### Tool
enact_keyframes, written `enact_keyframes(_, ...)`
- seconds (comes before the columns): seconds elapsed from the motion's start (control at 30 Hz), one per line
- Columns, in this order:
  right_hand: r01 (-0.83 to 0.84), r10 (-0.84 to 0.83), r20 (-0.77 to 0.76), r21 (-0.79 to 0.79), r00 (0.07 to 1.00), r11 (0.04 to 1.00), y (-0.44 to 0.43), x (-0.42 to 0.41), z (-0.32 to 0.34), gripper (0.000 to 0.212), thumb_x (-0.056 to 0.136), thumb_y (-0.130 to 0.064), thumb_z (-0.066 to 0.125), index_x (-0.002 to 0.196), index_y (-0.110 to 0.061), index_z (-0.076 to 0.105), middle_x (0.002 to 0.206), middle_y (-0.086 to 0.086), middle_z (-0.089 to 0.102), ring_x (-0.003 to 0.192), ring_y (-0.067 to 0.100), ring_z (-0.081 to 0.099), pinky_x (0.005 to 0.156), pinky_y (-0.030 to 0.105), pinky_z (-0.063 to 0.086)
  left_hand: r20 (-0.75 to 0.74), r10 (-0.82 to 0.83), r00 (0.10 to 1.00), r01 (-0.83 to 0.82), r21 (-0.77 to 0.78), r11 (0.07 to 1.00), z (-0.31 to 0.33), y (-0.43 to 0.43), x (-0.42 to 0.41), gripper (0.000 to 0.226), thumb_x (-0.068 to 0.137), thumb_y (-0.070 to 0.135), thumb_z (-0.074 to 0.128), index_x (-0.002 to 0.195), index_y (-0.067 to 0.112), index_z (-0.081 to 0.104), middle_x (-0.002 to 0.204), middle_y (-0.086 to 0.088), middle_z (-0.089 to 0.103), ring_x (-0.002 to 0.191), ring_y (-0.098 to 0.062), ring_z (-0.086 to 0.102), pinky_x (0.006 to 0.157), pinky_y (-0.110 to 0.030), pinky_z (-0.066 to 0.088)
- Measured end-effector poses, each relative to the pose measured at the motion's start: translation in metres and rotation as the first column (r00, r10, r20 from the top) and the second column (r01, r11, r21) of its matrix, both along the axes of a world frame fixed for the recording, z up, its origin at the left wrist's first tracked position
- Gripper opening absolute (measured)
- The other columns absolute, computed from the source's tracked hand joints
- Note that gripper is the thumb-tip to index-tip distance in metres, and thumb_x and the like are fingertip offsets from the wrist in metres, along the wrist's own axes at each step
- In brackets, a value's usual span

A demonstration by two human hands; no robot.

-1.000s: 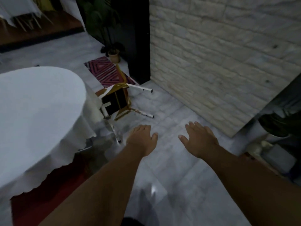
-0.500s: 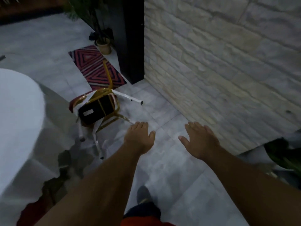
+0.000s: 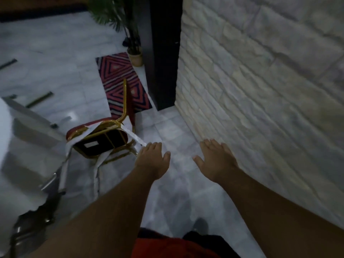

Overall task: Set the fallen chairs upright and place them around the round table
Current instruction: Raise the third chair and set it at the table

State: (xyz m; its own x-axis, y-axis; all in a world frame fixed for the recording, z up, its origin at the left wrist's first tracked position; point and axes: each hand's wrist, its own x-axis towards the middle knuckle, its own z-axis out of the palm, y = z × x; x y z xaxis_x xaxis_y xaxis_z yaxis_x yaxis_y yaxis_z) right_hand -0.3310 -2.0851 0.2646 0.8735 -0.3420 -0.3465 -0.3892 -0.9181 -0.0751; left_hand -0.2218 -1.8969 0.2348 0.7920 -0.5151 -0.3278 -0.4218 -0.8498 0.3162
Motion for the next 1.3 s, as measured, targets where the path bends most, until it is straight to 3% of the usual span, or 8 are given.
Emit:
enact_keyframes(0.13, -0.239, 0.237, -0.033, -0.085, 0.971, 0.967, -0.077, 0.073, 0.004, 0.072, 0.102, -0.057, 0.024, 0.159, -0.015, 0.015, 0.167, 0.002, 0.016, 0.154, 0.018, 0.011, 0.125, 0.041, 0.001, -0.019, 0.148, 0.989, -0.148, -0.031, 0.988, 0.001, -0.046, 0.041, 0.065, 0.105, 0.050, 0.033, 0.156, 0.010, 0.031, 0.163, -0.012, 0.034, 0.153, -0.029, 0.027, 0.126, -0.043, 0.020)
enact_keyframes(0.3, -0.355, 0.352, -0.044, -0.109, 0.935, 0.929, -0.130, 0.192, -0.003, 0.072, 0.101, -0.058, 0.022, 0.159, -0.016, 0.015, 0.167, 0.002, 0.016, 0.154, 0.018, 0.011, 0.125, 0.041, 0.002, 0.026, 0.297, 0.954, -0.294, -0.080, 0.952, -0.002, -0.087, 0.134, 0.067, 0.104, 0.052, 0.033, 0.157, 0.011, 0.030, 0.163, -0.012, 0.034, 0.153, -0.028, 0.026, 0.126, -0.045, 0.021)
enact_keyframes(0.4, -0.387, 0.387, -0.020, -0.099, 0.922, 0.917, -0.140, 0.271, -0.010, 0.071, 0.102, -0.057, 0.022, 0.159, -0.015, 0.015, 0.167, 0.003, 0.016, 0.153, 0.018, 0.012, 0.124, 0.042, 0.004, 0.013, 0.338, 0.941, -0.334, -0.114, 0.936, -0.009, -0.106, 0.199, 0.067, 0.104, 0.053, 0.033, 0.157, 0.011, 0.030, 0.163, -0.012, 0.034, 0.153, -0.028, 0.026, 0.126, -0.046, 0.023)
enact_keyframes(0.6, -0.468, 0.468, -0.008, -0.060, 0.884, 0.882, -0.161, 0.400, -0.010, 0.071, 0.101, -0.057, 0.026, 0.158, -0.016, 0.017, 0.166, 0.001, 0.019, 0.153, 0.018, 0.014, 0.124, 0.040, 0.006, -0.064, 0.395, 0.916, -0.398, -0.035, 0.917, -0.023, -0.135, 0.312, 0.066, 0.104, 0.052, 0.033, 0.157, 0.011, 0.029, 0.164, -0.012, 0.033, 0.154, -0.028, 0.025, 0.126, -0.048, 0.024)
enact_keyframes(0.8, -0.543, 0.540, -0.061, -0.052, 0.839, 0.838, -0.195, 0.520, -0.028, 0.068, 0.102, -0.051, 0.030, 0.159, -0.015, 0.018, 0.167, 0.002, 0.017, 0.154, 0.019, 0.013, 0.124, 0.041, 0.007, -0.083, 0.493, 0.866, -0.498, -0.056, 0.866, -0.030, -0.163, 0.419, 0.067, 0.105, 0.050, 0.034, 0.158, 0.012, 0.026, 0.165, -0.011, 0.029, 0.155, -0.028, 0.021, 0.127, -0.044, 0.019)
enact_keyframes(1.0, -0.710, 0.708, -0.090, 0.007, 0.701, 0.704, -0.184, 0.639, -0.048, 0.068, 0.103, -0.054, 0.027, 0.159, -0.018, 0.014, 0.168, -0.001, 0.013, 0.155, 0.016, 0.006, 0.125, 0.040, 0.001, -0.070, 0.639, 0.766, -0.643, -0.080, 0.762, -0.041, -0.163, 0.500, 0.065, 0.103, 0.048, 0.037, 0.155, 0.010, 0.034, 0.159, -0.012, 0.040, 0.148, -0.028, 0.033, 0.124, -0.042, 0.026)
enact_keyframes(1.17, -0.812, 0.810, -0.103, 0.027, 0.577, 0.583, -0.158, 0.740, -0.062, 0.068, 0.101, -0.056, 0.027, 0.159, -0.022, 0.017, 0.167, -0.004, 0.015, 0.154, 0.015, 0.008, 0.125, 0.039, 0.001, -0.052, 0.663, 0.747, -0.664, -0.026, 0.747, -0.058, -0.142, 0.564, 0.064, 0.104, 0.047, 0.035, 0.157, 0.011, 0.027, 0.164, -0.010, 0.031, 0.152, -0.027, 0.024, 0.125, -0.041, 0.017)
enact_keyframes(1.3, -0.863, 0.855, -0.154, 0.021, 0.495, 0.504, -0.131, 0.815, -0.082, 0.066, 0.101, -0.054, 0.030, 0.158, -0.023, 0.020, 0.167, -0.004, 0.018, 0.154, 0.015, 0.011, 0.125, 0.039, 0.004, -0.099, 0.744, 0.661, -0.750, -0.057, 0.659, -0.086, -0.117, 0.619, 0.057, 0.102, 0.046, 0.039, 0.148, 0.013, 0.041, 0.153, -0.009, 0.045, 0.142, -0.027, 0.038, 0.120, -0.040, 0.026)
